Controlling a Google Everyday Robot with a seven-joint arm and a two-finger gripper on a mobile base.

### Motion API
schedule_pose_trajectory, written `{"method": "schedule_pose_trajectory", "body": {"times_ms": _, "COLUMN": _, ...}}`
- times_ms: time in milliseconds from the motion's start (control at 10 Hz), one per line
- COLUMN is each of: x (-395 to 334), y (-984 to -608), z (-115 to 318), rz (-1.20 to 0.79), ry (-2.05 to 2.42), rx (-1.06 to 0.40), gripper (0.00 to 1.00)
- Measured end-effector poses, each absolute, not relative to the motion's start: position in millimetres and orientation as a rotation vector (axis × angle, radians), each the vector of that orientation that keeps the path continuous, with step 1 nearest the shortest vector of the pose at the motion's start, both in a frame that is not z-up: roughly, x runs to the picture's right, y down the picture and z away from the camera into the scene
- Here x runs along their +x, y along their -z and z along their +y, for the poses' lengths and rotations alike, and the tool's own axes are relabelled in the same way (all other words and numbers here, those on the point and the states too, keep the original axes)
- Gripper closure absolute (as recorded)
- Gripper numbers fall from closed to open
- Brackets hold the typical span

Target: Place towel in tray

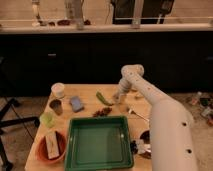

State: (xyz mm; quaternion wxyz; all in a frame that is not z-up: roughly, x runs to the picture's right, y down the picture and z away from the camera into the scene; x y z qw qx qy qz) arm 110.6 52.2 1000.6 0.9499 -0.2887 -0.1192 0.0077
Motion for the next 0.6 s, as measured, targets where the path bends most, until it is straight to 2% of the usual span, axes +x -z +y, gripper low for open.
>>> {"method": "schedule_pose_trajectory", "body": {"times_ms": 200, "x": 112, "y": -1001, "z": 53, "rz": -0.239, "ry": -0.012, "rx": -0.588, "gripper": 0.99}}
{"method": "schedule_pose_trajectory", "body": {"times_ms": 400, "x": 109, "y": -995, "z": 51, "rz": -0.236, "ry": 0.0, "rx": -0.575, "gripper": 1.0}}
{"method": "schedule_pose_trajectory", "body": {"times_ms": 600, "x": 101, "y": -970, "z": 38, "rz": -0.241, "ry": 0.024, "rx": -0.524, "gripper": 1.0}}
